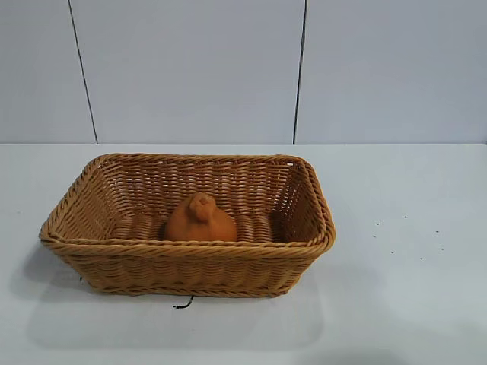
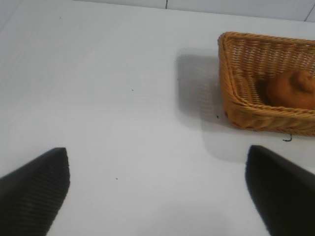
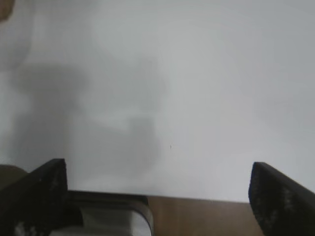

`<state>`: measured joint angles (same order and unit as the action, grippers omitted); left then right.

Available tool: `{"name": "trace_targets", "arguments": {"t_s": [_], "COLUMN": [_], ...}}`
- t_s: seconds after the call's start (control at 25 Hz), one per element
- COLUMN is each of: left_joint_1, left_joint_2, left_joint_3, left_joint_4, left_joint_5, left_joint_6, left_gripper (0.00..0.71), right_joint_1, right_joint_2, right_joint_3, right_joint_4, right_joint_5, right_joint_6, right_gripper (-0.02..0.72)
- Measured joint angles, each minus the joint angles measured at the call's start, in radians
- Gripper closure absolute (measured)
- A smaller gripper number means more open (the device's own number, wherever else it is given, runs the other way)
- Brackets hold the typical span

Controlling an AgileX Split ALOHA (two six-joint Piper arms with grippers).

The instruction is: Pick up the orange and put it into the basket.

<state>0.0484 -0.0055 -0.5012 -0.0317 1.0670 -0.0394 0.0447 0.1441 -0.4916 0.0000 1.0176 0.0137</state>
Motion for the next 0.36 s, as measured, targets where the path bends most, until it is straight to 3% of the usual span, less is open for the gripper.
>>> {"name": "trace_targets", "arguments": {"t_s": [0.36], "left_joint_1": [0.0], "left_joint_2": [0.0], "left_joint_3": [0.0], "left_joint_4": [0.0], "left_joint_5": [0.0], "left_joint_6": [0.0], "left_gripper": [0.014], "right_joint_1": [0.0], "right_joint_2": [-0.148], "right_joint_3": [0.001], "right_joint_4": [0.0], "right_joint_5": [0.0], "right_joint_6": [-0.001], "right_gripper": [0.01]}}
